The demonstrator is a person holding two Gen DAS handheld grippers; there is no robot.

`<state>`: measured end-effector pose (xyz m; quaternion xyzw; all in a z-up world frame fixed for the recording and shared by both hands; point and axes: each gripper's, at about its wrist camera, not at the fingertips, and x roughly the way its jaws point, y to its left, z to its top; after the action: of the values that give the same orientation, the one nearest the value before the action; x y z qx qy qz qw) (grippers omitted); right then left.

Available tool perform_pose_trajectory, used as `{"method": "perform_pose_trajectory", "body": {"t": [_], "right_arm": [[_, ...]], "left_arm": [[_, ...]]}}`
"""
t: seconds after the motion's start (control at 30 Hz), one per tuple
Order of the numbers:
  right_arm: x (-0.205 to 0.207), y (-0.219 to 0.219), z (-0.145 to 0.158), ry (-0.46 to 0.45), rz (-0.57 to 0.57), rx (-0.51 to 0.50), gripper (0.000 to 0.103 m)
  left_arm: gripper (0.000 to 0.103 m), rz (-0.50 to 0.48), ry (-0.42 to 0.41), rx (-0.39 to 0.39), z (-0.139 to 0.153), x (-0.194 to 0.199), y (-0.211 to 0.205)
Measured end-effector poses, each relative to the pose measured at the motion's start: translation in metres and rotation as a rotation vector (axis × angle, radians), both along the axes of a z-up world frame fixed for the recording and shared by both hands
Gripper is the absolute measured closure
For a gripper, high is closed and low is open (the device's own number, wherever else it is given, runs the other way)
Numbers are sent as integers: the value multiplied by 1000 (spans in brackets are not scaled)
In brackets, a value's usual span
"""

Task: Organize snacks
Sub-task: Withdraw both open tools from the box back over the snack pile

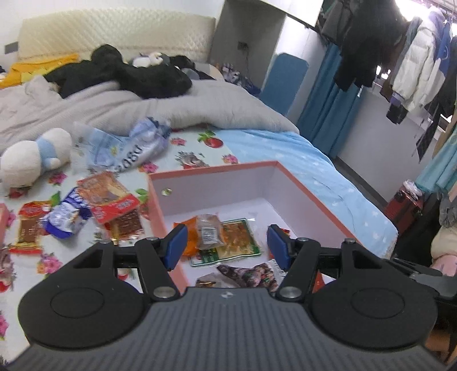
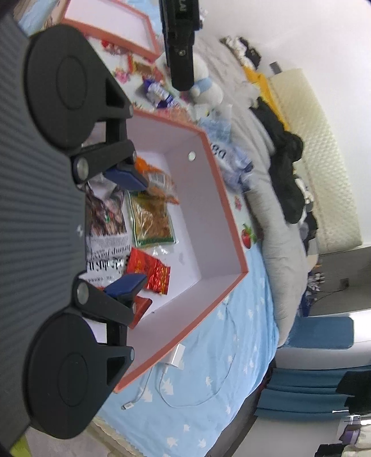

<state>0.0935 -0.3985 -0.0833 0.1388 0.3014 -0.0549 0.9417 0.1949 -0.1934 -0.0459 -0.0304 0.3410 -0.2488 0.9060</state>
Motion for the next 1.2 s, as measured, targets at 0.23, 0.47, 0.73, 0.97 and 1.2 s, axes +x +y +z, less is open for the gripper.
{"method": "perform_pose_trajectory", "body": {"t": [0.23,0.47,0.73,0.97,1.2], "right_arm": [[-23,24,12,-64,28,-5,37],[-37,53,19,-98,75,-21,37],[-52,85,18,-113,122,-30,37],[-62,109,12,-98,183,-50,37],[-69,138,7,-101,260,-78,37]], "left_arm": [[36,53,-21,-16,2,-31,37],[36,107,-34,-30,1,-59,77],[36,174,-32,-52,-2,-89,114],[34,244,10,-72,-18,-107,140],[29,314,32,-75,-35,-122,164]]}}
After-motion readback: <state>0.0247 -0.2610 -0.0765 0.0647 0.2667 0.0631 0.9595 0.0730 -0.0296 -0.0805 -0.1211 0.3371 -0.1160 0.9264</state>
